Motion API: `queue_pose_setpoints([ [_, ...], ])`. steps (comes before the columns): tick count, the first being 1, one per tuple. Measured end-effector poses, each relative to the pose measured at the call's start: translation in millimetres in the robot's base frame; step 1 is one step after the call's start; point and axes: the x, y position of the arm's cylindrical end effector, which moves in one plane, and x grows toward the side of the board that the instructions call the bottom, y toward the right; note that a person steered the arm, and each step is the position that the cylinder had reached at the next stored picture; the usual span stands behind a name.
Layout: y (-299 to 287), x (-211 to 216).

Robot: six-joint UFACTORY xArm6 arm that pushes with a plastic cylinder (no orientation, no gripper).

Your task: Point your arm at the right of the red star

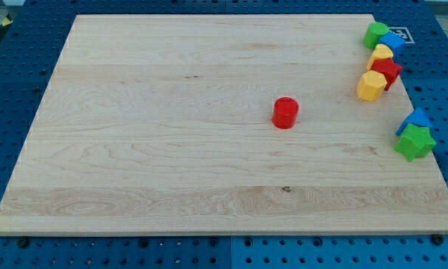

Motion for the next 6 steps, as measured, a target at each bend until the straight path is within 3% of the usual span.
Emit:
queue_pose_setpoints([
  [4,-16,-104],
  [6,-42,-124],
])
